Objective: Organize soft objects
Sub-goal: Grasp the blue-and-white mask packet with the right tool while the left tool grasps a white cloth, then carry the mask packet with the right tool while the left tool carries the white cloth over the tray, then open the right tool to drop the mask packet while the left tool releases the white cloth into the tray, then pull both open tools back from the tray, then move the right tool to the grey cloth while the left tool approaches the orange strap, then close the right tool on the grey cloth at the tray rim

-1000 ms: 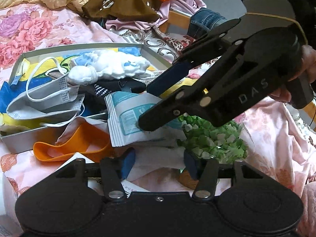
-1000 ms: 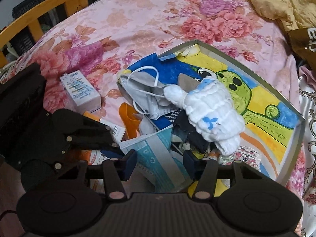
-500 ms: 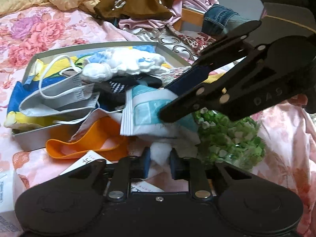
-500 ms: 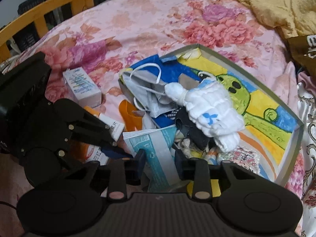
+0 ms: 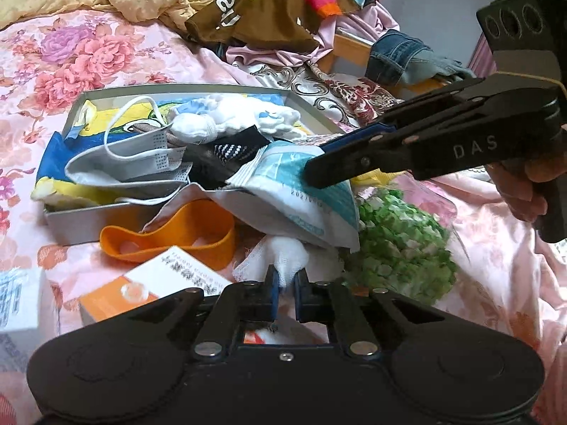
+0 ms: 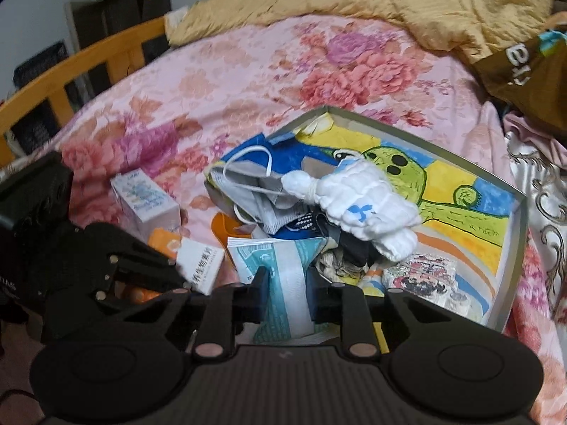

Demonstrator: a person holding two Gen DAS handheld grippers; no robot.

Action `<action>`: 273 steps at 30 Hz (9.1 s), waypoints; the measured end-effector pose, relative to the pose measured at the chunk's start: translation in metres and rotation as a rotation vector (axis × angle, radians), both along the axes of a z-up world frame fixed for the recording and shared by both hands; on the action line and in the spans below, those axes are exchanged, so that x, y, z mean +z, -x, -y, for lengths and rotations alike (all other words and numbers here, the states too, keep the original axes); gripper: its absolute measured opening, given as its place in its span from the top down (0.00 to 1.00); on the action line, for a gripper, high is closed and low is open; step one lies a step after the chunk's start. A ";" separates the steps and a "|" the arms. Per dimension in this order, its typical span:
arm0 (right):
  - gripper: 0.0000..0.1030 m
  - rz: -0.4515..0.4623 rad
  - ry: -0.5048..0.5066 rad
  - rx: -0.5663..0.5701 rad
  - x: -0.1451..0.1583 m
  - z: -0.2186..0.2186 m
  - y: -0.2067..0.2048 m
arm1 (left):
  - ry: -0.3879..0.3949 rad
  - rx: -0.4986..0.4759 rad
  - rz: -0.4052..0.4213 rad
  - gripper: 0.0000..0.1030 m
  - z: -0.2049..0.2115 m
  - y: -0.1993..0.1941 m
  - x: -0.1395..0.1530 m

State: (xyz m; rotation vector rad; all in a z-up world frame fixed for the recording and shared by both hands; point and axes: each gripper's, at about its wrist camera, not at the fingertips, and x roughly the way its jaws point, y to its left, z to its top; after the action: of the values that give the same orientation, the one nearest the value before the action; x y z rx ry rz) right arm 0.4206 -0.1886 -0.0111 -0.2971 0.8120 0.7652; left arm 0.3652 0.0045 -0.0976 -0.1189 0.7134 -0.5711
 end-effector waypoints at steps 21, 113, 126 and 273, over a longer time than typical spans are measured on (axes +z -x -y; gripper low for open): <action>0.78 0.115 -0.106 -0.131 0.047 0.015 0.011 | 0.096 0.019 0.143 0.92 -0.038 0.021 0.049; 0.00 0.278 -0.153 -0.677 0.007 0.004 0.139 | -0.006 0.289 0.212 0.01 -0.090 0.097 0.050; 0.00 0.202 -0.114 -0.771 -0.024 0.007 0.160 | -0.034 0.307 0.144 0.01 -0.102 0.115 0.032; 0.64 0.048 0.073 -0.267 -0.068 -0.053 0.007 | 0.368 0.566 -0.694 0.45 -0.095 -0.100 0.001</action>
State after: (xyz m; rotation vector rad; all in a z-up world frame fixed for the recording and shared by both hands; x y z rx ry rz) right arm 0.4134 -0.1361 -0.0794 -0.2649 0.8158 0.4777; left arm 0.4655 0.0994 -0.0963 -0.8655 1.1812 -0.0917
